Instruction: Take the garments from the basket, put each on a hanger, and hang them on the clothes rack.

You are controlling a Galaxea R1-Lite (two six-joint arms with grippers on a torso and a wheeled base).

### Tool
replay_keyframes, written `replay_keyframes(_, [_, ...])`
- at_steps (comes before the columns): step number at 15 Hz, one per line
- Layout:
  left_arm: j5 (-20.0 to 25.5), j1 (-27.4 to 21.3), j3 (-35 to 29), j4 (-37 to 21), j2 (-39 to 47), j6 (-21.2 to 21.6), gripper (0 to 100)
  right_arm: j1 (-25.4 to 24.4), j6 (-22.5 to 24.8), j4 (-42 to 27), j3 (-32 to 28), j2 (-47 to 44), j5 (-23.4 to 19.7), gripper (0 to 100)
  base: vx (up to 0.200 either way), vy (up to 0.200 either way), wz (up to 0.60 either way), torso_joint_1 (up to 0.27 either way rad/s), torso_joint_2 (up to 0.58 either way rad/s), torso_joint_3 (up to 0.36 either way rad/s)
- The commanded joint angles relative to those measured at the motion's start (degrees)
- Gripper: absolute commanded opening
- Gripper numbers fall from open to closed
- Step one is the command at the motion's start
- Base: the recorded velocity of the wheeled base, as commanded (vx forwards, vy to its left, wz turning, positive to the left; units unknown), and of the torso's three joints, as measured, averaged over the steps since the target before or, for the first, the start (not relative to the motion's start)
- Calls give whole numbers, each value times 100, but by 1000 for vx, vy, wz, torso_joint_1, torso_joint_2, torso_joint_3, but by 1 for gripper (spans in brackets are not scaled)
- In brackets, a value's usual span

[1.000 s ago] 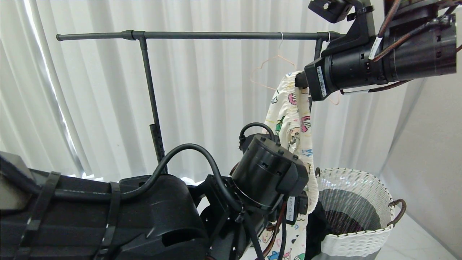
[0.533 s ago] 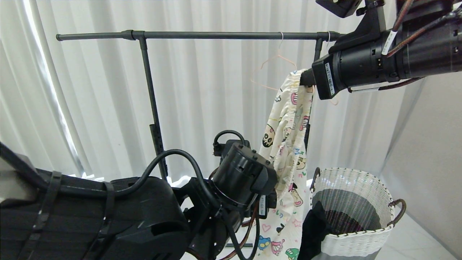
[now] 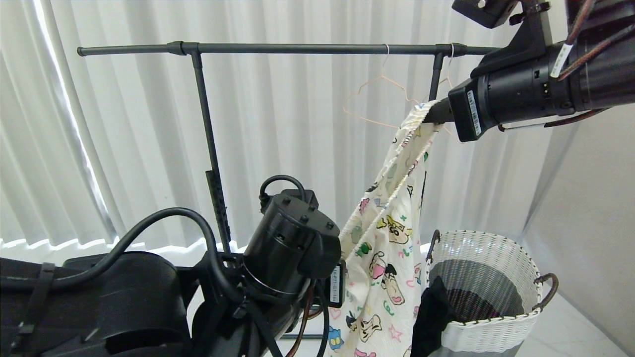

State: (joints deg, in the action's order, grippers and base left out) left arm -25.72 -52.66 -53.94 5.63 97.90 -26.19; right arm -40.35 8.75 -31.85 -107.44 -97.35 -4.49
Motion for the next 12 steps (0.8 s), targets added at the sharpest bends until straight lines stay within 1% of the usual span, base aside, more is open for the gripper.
replay_keyframes(1, [-135, 2, 138, -18, -272, 61, 0, 80, 4, -128, 258, 270, 132, 0, 0, 0, 0, 0, 0, 0])
replay_keyframes(2, [-293, 2, 156, -9, -280, 193, 0, 89, -14, -216, 575, 472, 220, 0, 0, 0, 0, 0, 0, 0])
replay_keyframes(4, [-583, -86, 165, -9, -351, 298, 0, 124, -67, -198, 1568, 1034, 264, 0, 0, 0, 0, 0, 0, 0])
replay_keyframes(5, [-609, -86, 191, -9, -474, 536, 0, 194, -75, -198, 2007, 1324, 264, 0, 0, 0, 0, 0, 0, 0])
replay_keyframes(6, [-574, -69, 200, -18, -685, 940, 0, 256, -75, -198, 2376, 1597, 264, 0, 0, 0, 0, 0, 0, 0])
replay_keyframes(7, [-478, 54, 156, -18, -887, 1432, 0, 300, -75, -198, 2710, 1860, 264, 0, 0, 0, 0, 0, 0, 0])
replay_keyframes(8, [-196, 213, 15, -53, -1054, 1959, 0, 326, -75, -198, 3044, 2150, 264, 0, 0, 0, 0, 0, 0, 0])
replay_keyframes(9, [-73, 371, -187, -176, -1142, 2355, 0, 326, -84, -198, 3317, 2388, 255, 0, 0, 0, 0, 0, 0, 0])
replay_keyframes(10, [-65, 494, -547, -475, -1151, 2654, 0, 326, -84, -198, 3633, 2660, 255, 0, 0, 0, 0, 0, 0, 0])
replay_keyframes(11, [-56, 520, -802, -730, -1159, 2680, 0, 317, -75, -198, 3765, 2783, 246, 0, 0, 0, 0, 0, 0, 0])
replay_keyframes(12, [-12, 529, -1452, -1486, -1151, 2671, 0, 256, -67, -198, 3871, 2994, 246, 0, 0, 0, 0, 0, 0, 0])
